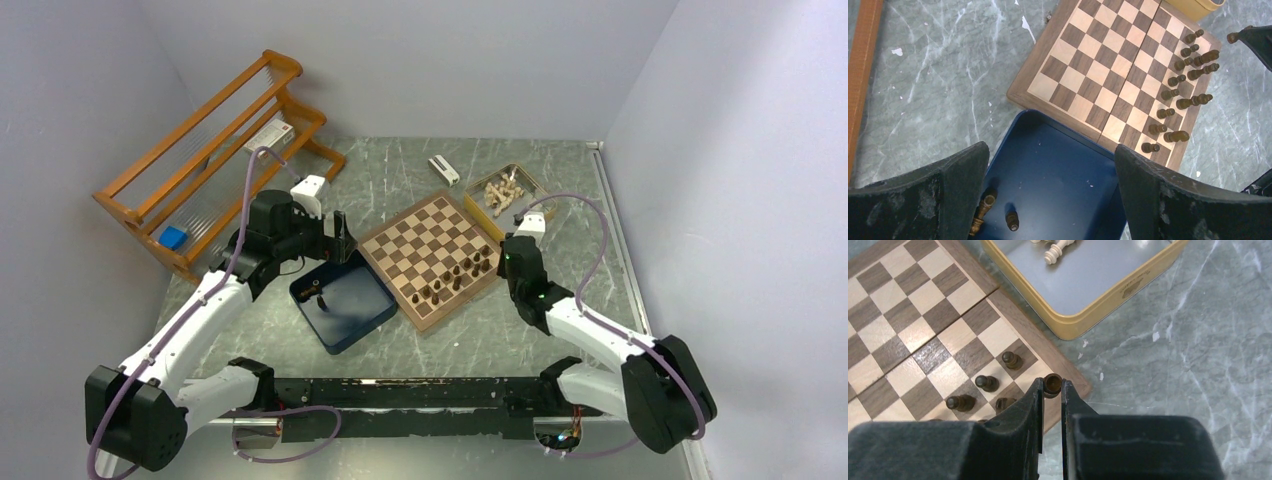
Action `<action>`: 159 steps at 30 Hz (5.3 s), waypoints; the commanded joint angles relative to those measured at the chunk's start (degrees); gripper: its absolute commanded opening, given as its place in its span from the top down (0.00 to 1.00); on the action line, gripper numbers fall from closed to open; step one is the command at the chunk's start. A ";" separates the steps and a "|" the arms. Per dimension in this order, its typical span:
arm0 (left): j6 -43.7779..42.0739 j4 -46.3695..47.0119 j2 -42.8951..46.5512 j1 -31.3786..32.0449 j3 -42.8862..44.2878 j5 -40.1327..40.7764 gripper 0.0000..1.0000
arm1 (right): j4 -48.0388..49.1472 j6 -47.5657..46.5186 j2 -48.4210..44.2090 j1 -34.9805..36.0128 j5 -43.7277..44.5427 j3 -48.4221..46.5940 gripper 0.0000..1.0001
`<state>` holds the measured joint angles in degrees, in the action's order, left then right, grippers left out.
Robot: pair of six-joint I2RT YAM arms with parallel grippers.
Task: Set up the chess pieces on the board
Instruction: Place the chess piece on the chessboard.
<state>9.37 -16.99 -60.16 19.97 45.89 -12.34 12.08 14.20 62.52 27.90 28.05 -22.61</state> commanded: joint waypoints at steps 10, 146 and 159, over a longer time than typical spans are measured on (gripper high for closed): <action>-1.17 1.27 1.56 1.90 0.08 -0.38 0.00 | -2.78 11.33 4.15 -1.26 5.14 -4.16 0.98; -2.07 0.30 2.86 4.21 0.30 2.58 0.00 | -7.31 20.44 11.57 -0.30 1.81 -8.12 0.77; -2.16 0.16 3.06 4.24 0.34 2.67 0.00 | -7.19 20.13 12.62 -0.30 2.27 -8.30 0.74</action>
<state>8.12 -17.12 -57.69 23.83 45.89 -10.17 4.84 34.39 75.13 27.44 28.97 -30.00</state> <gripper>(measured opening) 0.995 0.253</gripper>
